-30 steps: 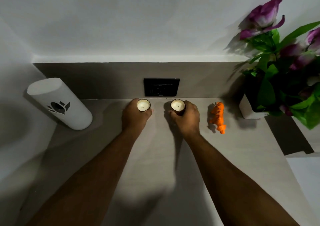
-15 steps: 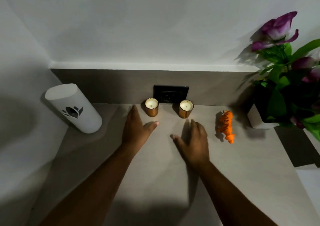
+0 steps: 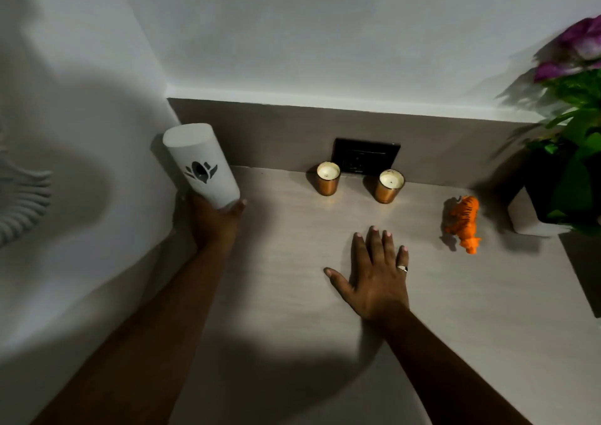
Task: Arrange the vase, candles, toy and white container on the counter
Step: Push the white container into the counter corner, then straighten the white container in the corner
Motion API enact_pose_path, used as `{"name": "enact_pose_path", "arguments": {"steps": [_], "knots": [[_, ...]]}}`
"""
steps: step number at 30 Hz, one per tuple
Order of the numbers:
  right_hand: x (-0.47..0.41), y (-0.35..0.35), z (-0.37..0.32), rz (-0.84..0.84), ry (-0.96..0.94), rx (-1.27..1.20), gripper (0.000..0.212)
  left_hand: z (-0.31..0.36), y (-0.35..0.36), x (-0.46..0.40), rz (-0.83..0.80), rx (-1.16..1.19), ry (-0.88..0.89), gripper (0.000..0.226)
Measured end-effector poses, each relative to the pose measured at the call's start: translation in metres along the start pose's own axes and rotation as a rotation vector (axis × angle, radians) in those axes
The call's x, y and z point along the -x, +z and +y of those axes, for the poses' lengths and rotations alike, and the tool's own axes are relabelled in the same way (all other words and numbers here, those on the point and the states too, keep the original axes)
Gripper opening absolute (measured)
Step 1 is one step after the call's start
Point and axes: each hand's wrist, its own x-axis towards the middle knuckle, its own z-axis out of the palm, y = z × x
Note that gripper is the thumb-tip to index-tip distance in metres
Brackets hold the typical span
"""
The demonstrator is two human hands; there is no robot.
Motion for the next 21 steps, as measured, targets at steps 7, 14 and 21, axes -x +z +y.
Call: {"name": "enact_pose_path", "arguments": {"steps": [7, 14, 21], "knots": [[-0.003, 0.0, 0.0, 0.002, -0.003, 0.011, 0.1, 0.009, 0.007, -0.039, 0.07, -0.151, 0.038, 0.093], [-0.003, -0.001, -0.001, 0.019, 0.006, 0.0, 0.097, 0.009, 0.01, -0.073, 0.045, -0.181, 0.011, 0.096], [0.002, -0.019, -0.002, -0.046, 0.027, -0.065, 0.105, 0.002, -0.004, -0.03, -0.037, -0.258, -0.006, 0.087]]}}
